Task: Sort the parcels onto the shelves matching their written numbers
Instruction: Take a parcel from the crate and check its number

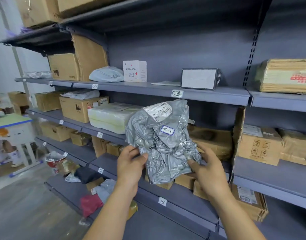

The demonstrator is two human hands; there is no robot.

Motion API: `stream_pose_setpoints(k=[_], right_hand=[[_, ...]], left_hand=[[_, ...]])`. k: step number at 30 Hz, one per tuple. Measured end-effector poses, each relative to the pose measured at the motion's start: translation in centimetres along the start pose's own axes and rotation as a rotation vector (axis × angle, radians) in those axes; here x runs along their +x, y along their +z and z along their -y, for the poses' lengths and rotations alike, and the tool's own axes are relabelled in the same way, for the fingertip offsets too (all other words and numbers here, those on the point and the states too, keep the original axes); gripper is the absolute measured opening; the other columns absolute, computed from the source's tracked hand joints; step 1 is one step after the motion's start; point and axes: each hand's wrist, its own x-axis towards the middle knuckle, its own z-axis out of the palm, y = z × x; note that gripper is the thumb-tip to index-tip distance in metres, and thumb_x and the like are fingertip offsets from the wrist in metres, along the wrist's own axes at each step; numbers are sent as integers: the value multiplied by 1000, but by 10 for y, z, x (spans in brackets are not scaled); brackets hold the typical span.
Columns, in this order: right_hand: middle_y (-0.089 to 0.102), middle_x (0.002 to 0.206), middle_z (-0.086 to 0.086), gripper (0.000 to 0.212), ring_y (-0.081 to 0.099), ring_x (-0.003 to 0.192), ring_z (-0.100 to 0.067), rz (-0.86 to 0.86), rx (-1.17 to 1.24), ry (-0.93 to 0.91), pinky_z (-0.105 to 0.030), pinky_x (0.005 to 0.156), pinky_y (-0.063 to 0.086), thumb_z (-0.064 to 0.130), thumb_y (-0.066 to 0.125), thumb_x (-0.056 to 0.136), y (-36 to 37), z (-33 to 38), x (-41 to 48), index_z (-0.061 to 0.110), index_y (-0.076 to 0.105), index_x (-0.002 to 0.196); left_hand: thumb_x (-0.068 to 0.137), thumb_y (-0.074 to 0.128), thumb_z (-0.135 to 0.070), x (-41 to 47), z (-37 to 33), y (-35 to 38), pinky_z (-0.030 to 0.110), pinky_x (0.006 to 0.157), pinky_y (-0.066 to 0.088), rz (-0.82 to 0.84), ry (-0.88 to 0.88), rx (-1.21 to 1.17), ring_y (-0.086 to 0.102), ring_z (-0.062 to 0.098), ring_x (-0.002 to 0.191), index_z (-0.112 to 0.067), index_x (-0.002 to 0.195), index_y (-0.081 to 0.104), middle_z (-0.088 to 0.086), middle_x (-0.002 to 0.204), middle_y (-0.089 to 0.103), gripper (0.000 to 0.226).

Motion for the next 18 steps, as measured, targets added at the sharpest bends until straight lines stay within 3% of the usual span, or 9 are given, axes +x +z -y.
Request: stream_pose_setpoints(k=[2, 5, 10, 14, 18], right_hand=[[71, 116, 12, 55, 69, 107, -17, -34, 8, 8, -54, 96, 54, -2, 67, 90, 28, 3, 0, 43, 61, 122], [70, 116, 12, 55, 70, 106, -16, -68, -5, 26, -53, 94, 55, 2, 67, 91, 60, 11, 0, 46, 61, 122], [71, 110, 12, 59, 71, 101, -17, -151, -78, 37, -52, 90, 57, 3, 66, 91, 91, 37, 0, 60, 60, 104], [64, 122, 5, 47, 70, 100, -20, -200, -147, 20, -50, 84, 59, 16, 69, 91, 105, 57, 8, 50, 54, 120], [62, 126, 6, 53, 66, 110, -19, -227, -259, -39, -47, 88, 58, 22, 70, 90, 109, 76, 23, 34, 50, 137]], left_hand=[[89, 63, 10, 19, -11, -20, 29, 78, 52, 46, 9, 21, 67, 7, 78, -23, 94, 60, -12, 80, 73, 34], [90, 64, 9, 46, -25, -44, 36, 90, 52, 102, -2, 37, 67, 13, 91, -28, 95, 59, -8, 96, 70, 37], [89, 67, 6, 79, -39, -64, 38, 99, 51, 195, 0, 19, 65, 16, 104, -27, 108, 61, -4, 110, 67, 38], [91, 64, 7, 100, -54, -64, 23, 83, 50, 274, 56, -13, 66, 7, 95, -33, 100, 60, -8, 106, 68, 40], [93, 62, 4, 125, -73, -51, 9, 69, 50, 331, 121, -16, 65, -7, 81, -28, 108, 59, -18, 97, 65, 35]])
